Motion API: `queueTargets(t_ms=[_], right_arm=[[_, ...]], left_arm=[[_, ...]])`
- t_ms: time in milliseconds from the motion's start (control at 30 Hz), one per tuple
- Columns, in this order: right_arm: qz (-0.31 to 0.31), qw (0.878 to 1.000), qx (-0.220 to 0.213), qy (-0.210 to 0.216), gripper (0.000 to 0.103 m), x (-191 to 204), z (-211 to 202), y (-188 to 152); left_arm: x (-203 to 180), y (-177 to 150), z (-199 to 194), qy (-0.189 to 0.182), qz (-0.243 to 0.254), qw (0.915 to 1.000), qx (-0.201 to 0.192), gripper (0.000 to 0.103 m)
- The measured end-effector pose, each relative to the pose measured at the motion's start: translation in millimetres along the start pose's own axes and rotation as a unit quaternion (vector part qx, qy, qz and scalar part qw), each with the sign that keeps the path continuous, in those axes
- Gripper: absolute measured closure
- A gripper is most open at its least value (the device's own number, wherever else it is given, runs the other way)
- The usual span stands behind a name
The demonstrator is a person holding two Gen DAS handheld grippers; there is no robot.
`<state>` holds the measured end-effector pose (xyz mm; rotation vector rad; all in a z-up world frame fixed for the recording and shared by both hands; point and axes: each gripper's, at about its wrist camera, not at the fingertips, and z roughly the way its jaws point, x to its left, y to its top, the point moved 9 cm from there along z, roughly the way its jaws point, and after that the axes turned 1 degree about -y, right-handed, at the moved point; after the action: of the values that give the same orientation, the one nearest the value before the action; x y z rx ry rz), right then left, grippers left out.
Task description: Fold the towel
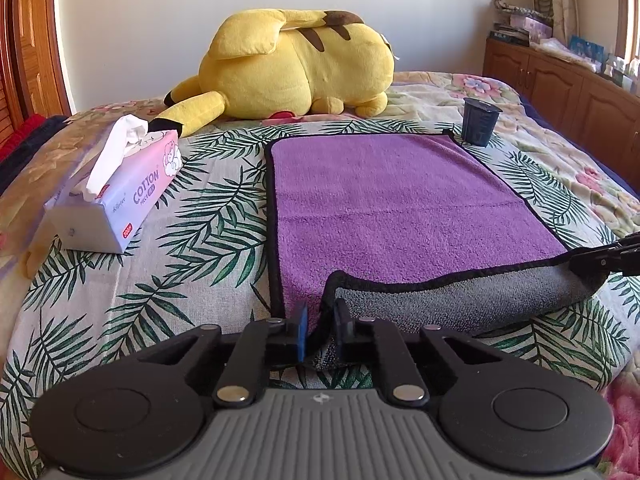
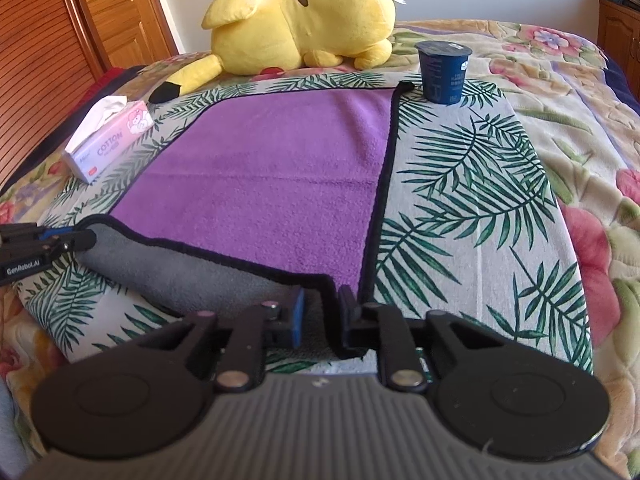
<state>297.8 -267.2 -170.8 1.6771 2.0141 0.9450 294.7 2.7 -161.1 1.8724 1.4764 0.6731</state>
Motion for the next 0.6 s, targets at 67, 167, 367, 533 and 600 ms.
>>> queueTargets(t_ms=[67,167,367,533,600], right_arm=[[-0.002,1.0,-0.003,0.0,0.094,0,-1,1],[-0.005,1.0,-0.007,0.0,0.098,1,-2,2],[-0.01,1.0,-0.026,0.003,0.098,3,-6,7],[-0.015,0.999,-0.044,0.004,0.099,4,-10,12],[-0.017,0.998,-0.052,0.006,0.099,5,-12,15]], left_arm=[[0,1,-1,0.0,0.0,1.0,-0.002,0.103],[-1,1,-2,-0.002,0.0,1.0,-0.004,0.103],[-1,6,-7,-0.008,-0.006,0.9998,-0.019,0.103],[-1,13,-13,-0.007,-0.008,0.9994,-0.033,0.103],[-1,15,-14,-0.006,-0.008,0.9992,-0.037,0.103]])
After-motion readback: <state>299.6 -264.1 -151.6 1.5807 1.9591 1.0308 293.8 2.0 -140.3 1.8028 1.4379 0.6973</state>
